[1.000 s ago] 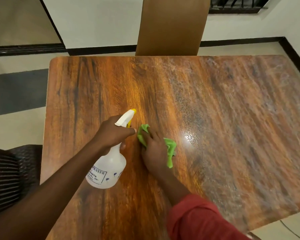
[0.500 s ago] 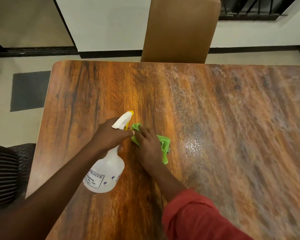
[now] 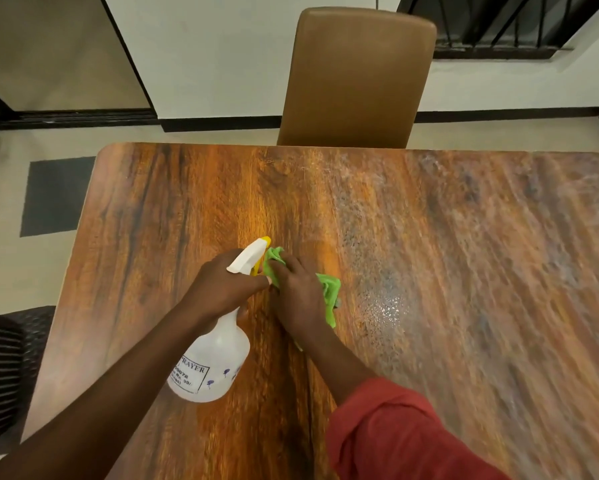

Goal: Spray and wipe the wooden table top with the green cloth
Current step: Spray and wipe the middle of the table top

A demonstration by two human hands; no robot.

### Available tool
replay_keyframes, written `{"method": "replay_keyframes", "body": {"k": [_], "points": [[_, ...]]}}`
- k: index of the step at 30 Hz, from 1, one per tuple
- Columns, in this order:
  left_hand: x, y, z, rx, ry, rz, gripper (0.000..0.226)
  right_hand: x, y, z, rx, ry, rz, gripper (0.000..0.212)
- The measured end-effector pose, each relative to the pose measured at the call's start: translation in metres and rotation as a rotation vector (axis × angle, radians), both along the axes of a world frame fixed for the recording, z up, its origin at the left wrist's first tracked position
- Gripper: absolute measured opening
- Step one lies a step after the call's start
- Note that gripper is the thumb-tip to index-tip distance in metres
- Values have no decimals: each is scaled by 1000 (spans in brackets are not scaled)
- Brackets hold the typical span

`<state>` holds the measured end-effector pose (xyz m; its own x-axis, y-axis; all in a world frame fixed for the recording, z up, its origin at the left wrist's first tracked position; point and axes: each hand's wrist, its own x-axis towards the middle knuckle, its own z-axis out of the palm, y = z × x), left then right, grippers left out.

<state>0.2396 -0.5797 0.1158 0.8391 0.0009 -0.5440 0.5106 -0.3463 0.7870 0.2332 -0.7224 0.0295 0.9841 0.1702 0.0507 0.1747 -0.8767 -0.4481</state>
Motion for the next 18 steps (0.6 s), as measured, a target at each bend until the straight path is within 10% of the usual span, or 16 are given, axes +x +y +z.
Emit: {"method": "replay_keyframes", "body": {"k": [18], "points": [[24,-34,1,141,-44,-108,9,-28,-69,18,297,-31,-509,41]]}}
